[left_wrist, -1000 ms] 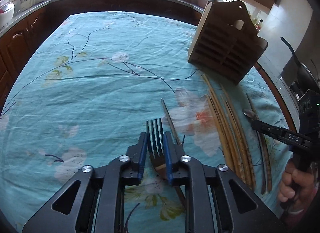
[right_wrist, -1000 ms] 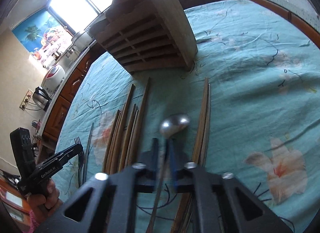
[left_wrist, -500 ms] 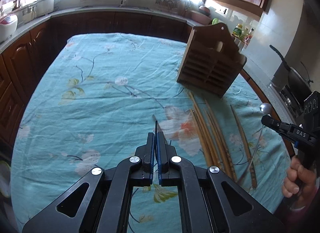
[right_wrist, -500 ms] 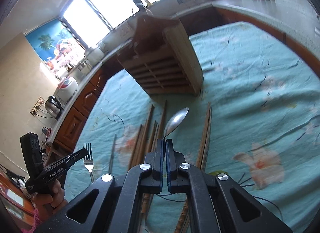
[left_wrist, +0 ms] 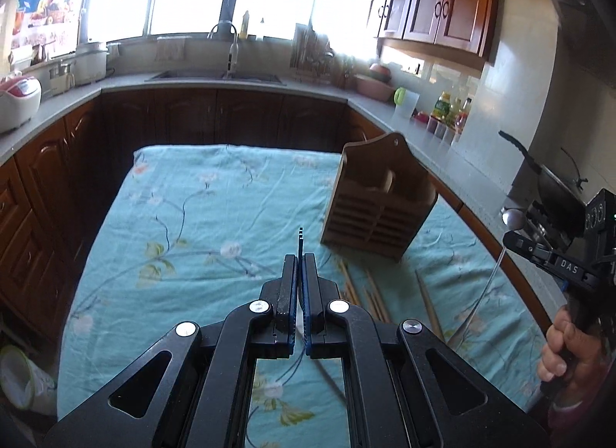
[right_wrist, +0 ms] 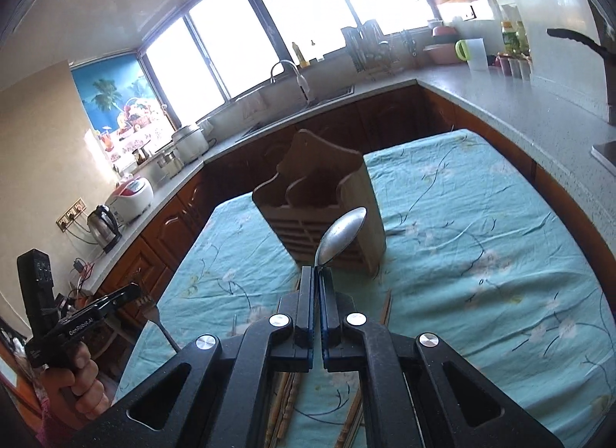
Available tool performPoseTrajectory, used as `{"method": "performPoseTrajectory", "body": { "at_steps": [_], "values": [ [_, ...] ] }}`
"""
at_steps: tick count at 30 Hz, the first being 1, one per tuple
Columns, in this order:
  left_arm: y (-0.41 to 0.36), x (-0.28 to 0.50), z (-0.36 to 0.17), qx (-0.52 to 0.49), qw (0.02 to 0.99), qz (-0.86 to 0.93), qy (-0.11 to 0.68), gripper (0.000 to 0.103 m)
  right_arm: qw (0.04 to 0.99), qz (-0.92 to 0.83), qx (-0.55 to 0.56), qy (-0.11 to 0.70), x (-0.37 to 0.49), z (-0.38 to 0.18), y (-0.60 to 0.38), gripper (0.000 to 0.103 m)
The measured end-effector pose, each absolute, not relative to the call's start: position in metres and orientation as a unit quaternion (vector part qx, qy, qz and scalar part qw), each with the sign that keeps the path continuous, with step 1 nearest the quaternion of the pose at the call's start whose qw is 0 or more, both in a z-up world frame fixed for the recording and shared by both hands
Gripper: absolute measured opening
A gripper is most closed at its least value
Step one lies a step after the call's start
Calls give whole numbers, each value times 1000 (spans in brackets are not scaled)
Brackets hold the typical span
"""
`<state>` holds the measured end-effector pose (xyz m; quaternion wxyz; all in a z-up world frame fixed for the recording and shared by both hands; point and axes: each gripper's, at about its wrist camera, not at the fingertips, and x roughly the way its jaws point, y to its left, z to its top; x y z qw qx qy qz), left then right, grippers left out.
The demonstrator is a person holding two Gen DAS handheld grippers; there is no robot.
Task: Organize utensils
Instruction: 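Carry the spoon with the right tool into the wooden holder while the left tool drops the fork in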
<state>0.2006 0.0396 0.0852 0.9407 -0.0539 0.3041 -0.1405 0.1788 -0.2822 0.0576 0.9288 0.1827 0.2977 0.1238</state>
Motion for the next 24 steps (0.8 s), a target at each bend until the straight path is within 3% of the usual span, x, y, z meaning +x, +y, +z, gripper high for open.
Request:
{"method": "performPoseTrajectory", "body": {
  "at_steps": [16, 24],
  "values": [
    [-3, 279, 162, -40, 975, -107, 192, 2, 970, 84, 136, 184, 229, 118, -291, 2],
    [-41, 341, 171, -16, 983, -86, 163, 2, 983, 54, 102, 146, 272, 131, -289, 2]
  ]
}}
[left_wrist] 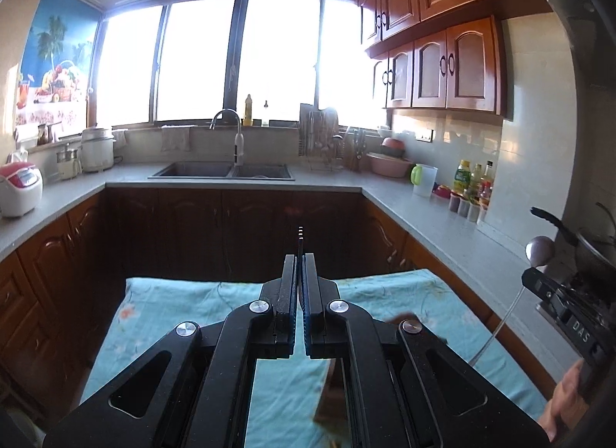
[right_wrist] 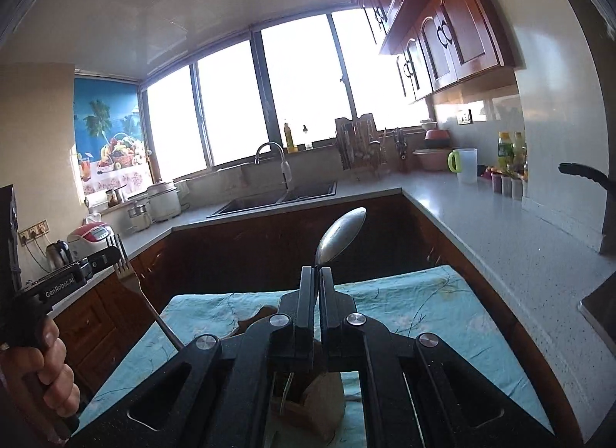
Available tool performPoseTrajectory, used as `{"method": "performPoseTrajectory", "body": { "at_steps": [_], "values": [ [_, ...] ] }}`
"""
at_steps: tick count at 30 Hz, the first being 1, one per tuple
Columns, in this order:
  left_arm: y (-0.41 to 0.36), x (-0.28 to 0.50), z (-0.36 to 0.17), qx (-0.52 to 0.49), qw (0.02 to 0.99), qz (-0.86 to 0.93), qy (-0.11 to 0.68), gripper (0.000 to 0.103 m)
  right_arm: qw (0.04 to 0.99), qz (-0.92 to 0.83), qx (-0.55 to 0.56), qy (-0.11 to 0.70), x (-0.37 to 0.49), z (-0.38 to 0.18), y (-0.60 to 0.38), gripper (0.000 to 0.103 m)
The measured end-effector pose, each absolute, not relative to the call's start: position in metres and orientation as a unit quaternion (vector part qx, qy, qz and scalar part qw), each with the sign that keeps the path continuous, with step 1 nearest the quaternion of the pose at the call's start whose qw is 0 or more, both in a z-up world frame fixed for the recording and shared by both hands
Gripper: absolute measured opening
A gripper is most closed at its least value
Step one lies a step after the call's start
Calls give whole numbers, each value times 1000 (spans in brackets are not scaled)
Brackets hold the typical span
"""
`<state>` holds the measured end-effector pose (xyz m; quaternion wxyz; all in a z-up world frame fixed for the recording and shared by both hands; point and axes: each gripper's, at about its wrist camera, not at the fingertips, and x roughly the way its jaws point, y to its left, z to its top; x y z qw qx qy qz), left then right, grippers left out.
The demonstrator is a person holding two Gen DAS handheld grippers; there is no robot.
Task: Organize utensils
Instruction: 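Carry the spoon with the right tool into the wooden holder while the left tool drops the fork in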
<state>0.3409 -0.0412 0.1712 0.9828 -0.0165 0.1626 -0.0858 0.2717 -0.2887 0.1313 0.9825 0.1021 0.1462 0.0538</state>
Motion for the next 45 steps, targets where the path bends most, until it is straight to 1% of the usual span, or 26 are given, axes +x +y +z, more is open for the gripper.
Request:
{"method": "performPoseTrajectory", "body": {
  "at_steps": [3, 7, 16, 20, 26, 37, 39, 40, 41, 42, 43, 44, 45],
  "values": [
    [-56, 359, 158, -1, 984, -73, 164, 2, 985, 44, 94, 141, 289, 127, -284, 2],
    [-68, 374, 131, 16, 981, -66, 181, 2, 986, 46, 73, 141, 305, 108, -271, 2],
    [-67, 376, 86, 6, 970, -94, 225, 3, 975, 61, 80, 197, 319, 52, -267, 2],
    [-73, 374, 84, 12, 968, -110, 224, 2, 968, 77, 90, 219, 322, 43, -269, 2],
    [-80, 378, 83, 14, 961, -132, 242, 2, 960, 99, 97, 243, 326, 37, -269, 2],
    [-80, 381, 82, 0, 956, -139, 258, 3, 955, 96, 115, 257, 328, 41, -278, 4],
    [-79, 380, 83, -5, 954, -143, 262, 6, 953, 99, 122, 258, 327, 42, -280, 7],
    [-78, 378, 83, -6, 954, -142, 263, 12, 953, 95, 124, 258, 326, 43, -281, 8],
    [-77, 376, 83, -8, 954, -141, 264, 21, 954, 92, 125, 258, 325, 45, -282, 8],
    [-75, 374, 84, -10, 955, -139, 262, 26, 954, 91, 128, 256, 323, 46, -284, 9],
    [-73, 371, 85, -10, 957, -133, 259, 38, 954, 89, 133, 254, 322, 48, -287, 14],
    [-71, 369, 87, -13, 958, -127, 257, 46, 954, 89, 139, 252, 320, 49, -290, 19],
    [-68, 366, 88, -19, 959, -125, 254, 48, 953, 89, 144, 250, 317, 50, -292, 30]
  ]
}}
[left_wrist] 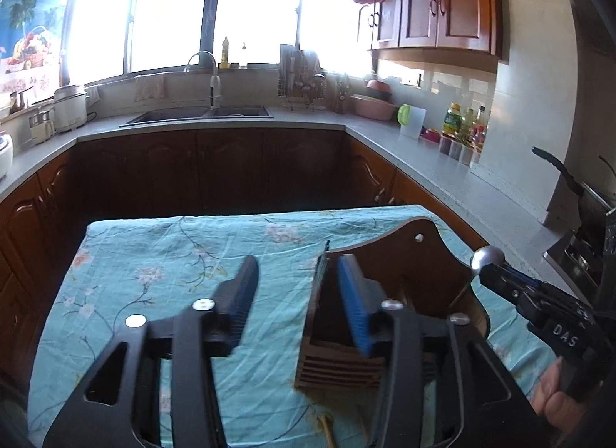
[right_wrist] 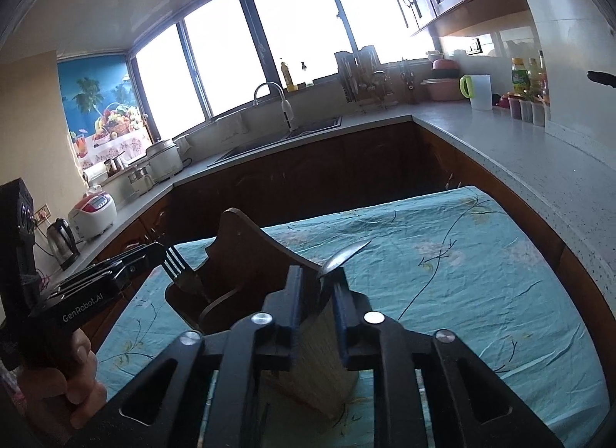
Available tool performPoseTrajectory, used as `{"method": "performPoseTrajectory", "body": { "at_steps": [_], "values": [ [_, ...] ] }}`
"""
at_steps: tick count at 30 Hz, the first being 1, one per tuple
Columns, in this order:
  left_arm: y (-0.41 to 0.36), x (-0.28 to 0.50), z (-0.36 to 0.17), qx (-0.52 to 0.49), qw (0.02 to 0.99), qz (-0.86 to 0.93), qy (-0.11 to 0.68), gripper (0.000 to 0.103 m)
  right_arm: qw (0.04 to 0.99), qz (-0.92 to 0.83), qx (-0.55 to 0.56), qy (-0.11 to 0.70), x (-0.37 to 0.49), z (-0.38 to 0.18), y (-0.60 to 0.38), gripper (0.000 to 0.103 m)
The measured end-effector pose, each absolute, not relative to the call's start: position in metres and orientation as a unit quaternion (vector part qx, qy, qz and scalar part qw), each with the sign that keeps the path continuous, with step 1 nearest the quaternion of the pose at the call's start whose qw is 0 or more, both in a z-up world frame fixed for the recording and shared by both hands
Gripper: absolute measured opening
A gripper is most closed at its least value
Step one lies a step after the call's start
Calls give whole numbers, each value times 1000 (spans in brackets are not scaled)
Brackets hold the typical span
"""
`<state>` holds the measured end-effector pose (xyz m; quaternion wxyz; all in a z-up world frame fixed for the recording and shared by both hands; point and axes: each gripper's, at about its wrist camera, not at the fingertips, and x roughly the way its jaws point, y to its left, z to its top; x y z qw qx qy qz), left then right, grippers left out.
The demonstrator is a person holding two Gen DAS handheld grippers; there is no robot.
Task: Organize utensils
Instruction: 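Carry the spoon with the right tool into the wooden holder while the left tool drops the fork in, then grasp the long metal knife with the left tool while the right tool grasps wooden chopsticks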
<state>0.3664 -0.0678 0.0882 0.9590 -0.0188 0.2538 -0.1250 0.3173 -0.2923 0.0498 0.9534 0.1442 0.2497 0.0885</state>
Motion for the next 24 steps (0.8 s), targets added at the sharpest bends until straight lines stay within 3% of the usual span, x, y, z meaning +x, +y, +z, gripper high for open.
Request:
{"method": "performPoseTrajectory", "body": {
  "at_steps": [1, 5, 7, 12, 24],
  "values": [
    [-65, 365, 89, -24, 959, -124, 253, 51, 954, 87, 148, 247, 315, 51, -294, 41],
    [-49, 356, 93, -40, 958, -114, 259, 64, 955, 83, 158, 238, 303, 57, -300, 56],
    [-39, 348, 94, -47, 959, -101, 261, 74, 954, 82, 168, 234, 295, 59, -303, 71],
    [-9, 311, 90, -70, 959, -71, 266, 84, 956, 81, 187, 209, 261, 66, -308, 92],
    [42, 234, 47, -122, 933, -10, 339, 86, 949, 76, 192, 238, 199, 46, -296, 94]
  ]
}}
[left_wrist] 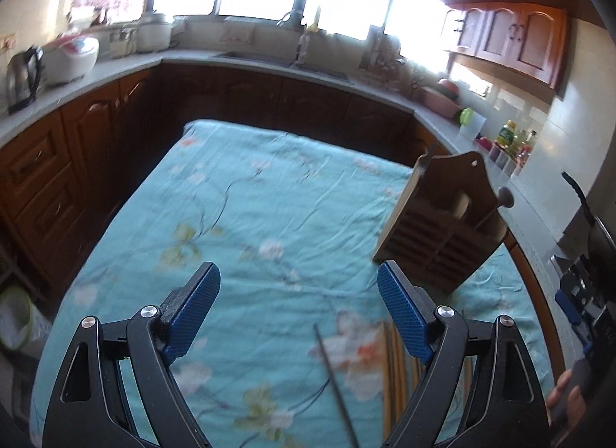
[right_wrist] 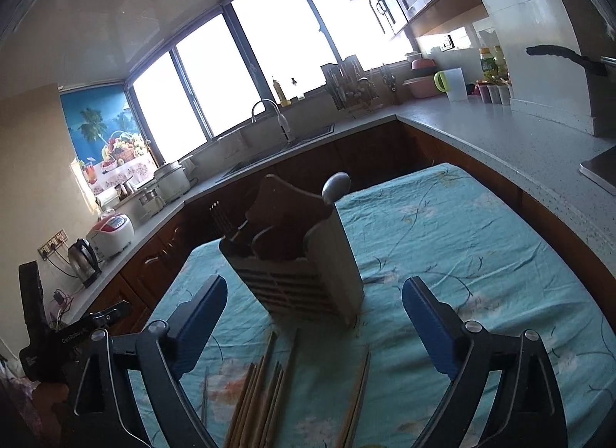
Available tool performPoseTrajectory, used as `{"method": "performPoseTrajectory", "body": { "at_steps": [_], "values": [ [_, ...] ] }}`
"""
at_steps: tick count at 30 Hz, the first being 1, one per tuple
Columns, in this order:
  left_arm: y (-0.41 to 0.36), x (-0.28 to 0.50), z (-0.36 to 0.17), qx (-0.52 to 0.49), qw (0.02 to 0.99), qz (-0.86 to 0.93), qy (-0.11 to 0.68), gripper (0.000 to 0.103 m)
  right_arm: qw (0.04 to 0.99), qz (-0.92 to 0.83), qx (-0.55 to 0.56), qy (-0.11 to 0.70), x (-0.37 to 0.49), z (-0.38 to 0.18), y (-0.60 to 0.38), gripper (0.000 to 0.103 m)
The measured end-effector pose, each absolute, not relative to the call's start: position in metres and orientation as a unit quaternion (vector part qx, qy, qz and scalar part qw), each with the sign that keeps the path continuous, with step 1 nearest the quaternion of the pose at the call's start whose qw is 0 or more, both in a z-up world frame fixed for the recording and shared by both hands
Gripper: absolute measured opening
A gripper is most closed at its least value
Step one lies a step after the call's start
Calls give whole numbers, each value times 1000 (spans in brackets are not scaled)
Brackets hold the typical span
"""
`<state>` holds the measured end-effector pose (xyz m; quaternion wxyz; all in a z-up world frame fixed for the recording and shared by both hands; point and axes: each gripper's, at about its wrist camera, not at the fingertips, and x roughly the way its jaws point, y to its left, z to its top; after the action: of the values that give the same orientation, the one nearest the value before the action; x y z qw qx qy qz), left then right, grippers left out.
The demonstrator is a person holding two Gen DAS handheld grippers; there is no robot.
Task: Organize utensils
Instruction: 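Grasp the long metal knife with the left tool while the right tool grasps wooden chopsticks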
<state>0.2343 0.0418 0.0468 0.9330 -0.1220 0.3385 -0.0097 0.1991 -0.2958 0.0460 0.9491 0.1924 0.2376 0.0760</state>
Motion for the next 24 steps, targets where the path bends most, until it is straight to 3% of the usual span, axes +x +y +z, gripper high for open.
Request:
{"method": "performPoseTrajectory", "body": {
  "at_steps": [24],
  "values": [
    [43, 215, -1, -119, 898, -10, 423, 85, 926, 93, 177, 319, 190, 2, -249, 93]
  ]
}}
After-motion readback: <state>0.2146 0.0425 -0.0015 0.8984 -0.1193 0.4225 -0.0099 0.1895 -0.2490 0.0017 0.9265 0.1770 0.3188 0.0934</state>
